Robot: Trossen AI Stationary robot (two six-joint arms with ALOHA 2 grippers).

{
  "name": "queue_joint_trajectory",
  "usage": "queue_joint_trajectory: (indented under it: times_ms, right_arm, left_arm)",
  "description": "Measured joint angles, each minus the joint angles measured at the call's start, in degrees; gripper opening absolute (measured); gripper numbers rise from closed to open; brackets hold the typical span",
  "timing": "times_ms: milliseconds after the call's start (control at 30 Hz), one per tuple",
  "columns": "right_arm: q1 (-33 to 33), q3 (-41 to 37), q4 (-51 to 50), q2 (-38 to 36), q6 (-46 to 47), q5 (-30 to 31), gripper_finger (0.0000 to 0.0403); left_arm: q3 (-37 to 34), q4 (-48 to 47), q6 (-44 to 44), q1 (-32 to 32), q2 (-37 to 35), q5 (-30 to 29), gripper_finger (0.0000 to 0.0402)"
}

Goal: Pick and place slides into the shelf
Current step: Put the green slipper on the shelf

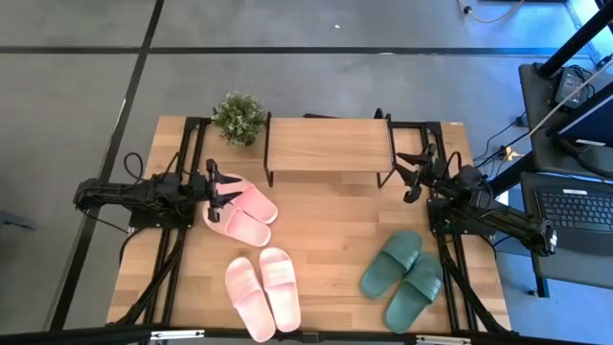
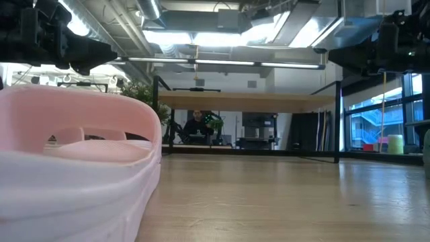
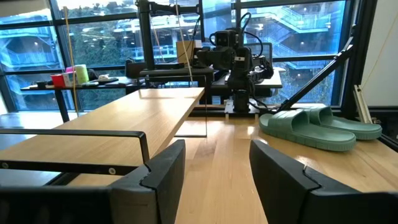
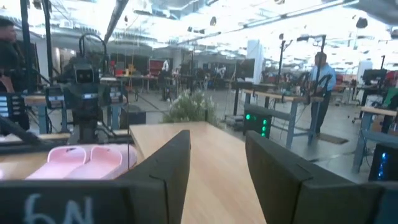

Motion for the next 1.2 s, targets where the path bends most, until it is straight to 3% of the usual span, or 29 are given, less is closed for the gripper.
queue_joint_trajectory:
  times_ms: [200, 467, 700, 1200]
  right_arm:
    - [0.02, 0.0, -0.91, 0.0, 0.11, 0.0, 0.0157]
    - [0.02, 0.0, -0.23, 0.0, 9.12, -0.02, 0.0157]
    - [0.02, 0.01, -1.03, 0.0, 7.58, -0.02, 0.0157]
    - [0.04, 0.0, -0.12, 0.0, 15.12, -0.47, 0.0157]
  left_arm:
    - [0.0, 0.01, 0.01, 0.01, -0.01, 0.01, 0.0173]
    - [0.0, 0.0, 0.0, 0.02, -0.01, 0.0, 0.0173]
    - [-0.02, -0.02, 0.0, 0.01, -0.01, 0.0, 0.0173]
    - [0.01, -0.02, 0.0, 0.01, -0.01, 0.01, 0.0173]
